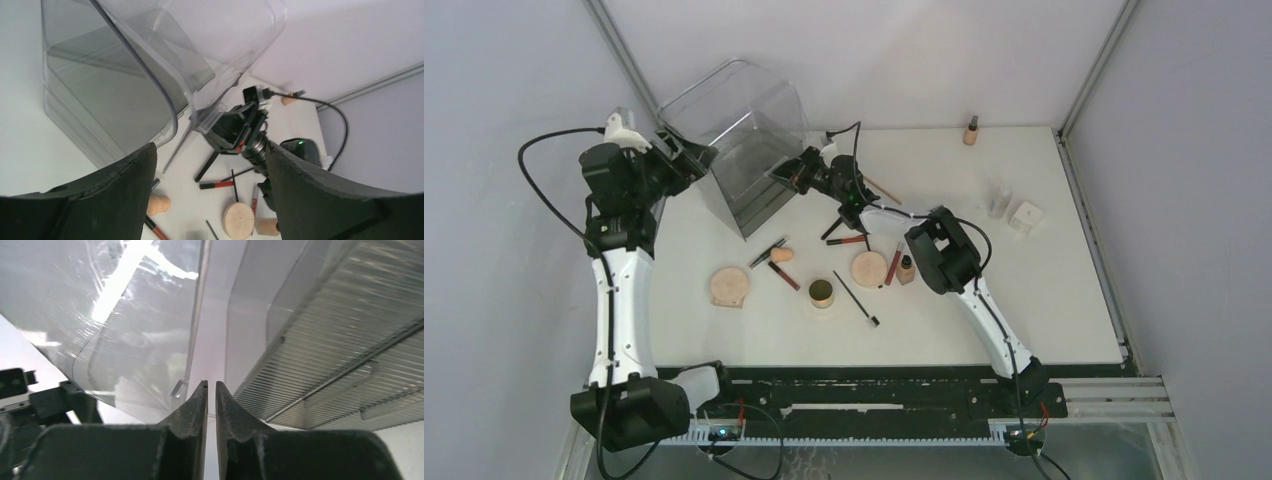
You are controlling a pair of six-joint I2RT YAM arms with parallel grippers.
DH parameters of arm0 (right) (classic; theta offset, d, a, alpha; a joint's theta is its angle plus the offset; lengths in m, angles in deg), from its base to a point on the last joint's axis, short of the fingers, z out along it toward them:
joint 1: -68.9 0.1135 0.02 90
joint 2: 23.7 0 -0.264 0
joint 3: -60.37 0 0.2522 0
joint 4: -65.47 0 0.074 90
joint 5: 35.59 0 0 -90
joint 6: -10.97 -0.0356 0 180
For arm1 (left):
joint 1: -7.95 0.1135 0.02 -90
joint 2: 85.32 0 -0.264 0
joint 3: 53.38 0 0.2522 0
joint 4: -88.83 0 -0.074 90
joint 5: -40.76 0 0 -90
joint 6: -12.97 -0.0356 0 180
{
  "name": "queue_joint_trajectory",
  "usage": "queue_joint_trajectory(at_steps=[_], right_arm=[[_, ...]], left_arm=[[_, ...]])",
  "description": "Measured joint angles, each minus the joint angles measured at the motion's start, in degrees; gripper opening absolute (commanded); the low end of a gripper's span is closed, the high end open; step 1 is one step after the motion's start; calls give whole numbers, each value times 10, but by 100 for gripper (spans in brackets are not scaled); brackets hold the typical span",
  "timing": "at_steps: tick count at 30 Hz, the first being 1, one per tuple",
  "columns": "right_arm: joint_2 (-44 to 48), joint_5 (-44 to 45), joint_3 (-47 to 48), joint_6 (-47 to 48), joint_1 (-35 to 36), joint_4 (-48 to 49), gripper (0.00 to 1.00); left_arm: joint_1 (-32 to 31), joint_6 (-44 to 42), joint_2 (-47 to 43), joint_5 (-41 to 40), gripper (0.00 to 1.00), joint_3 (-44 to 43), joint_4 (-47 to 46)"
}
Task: Organize the makeup
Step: Open the storage box at the center of the board.
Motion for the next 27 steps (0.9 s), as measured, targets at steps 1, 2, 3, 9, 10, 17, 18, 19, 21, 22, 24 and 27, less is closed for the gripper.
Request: queue_joint_trajectory(at_steps=[1, 2, 3, 9, 10, 17, 18, 19, 21, 22, 24, 27], right_arm=[[4, -1, -3, 1, 0, 6, 17], [10, -1, -7, 2, 0, 10, 17], [16, -3, -12, 4, 0, 14, 17], [46, -6, -24, 14, 0, 37, 17], [50, -6, -24, 15, 0, 42, 17], [63, -7, -27, 17, -3, 58, 17], [64, -7, -28, 18, -3, 59, 17], [64, -7, -28, 19, -3, 60, 17], [64, -7, -28, 19, -3, 60, 17], [64, -7, -28, 19, -3, 60, 17], [64, -7, -28, 19, -3, 60, 17], [64, -7, -28, 20, -3, 60, 17]], left_arm=[[0, -5, 0, 4, 84, 9, -3], [1, -10, 1, 7, 84, 15, -5], [1, -14, 1, 12, 83, 19, -5], [4, -35, 1, 34, 81, 34, -24], [4, -37, 1, 39, 81, 38, -28], [5, -15, 8, 116, 79, 67, -80], [5, -6, 10, 125, 78, 71, -90], [5, 6, 14, 138, 78, 76, -105], [5, 34, 21, 158, 77, 90, -136], [5, 48, 25, 168, 77, 96, -152], [3, 76, 35, 184, 76, 106, -183], [-1, 115, 51, 200, 76, 115, -228]])
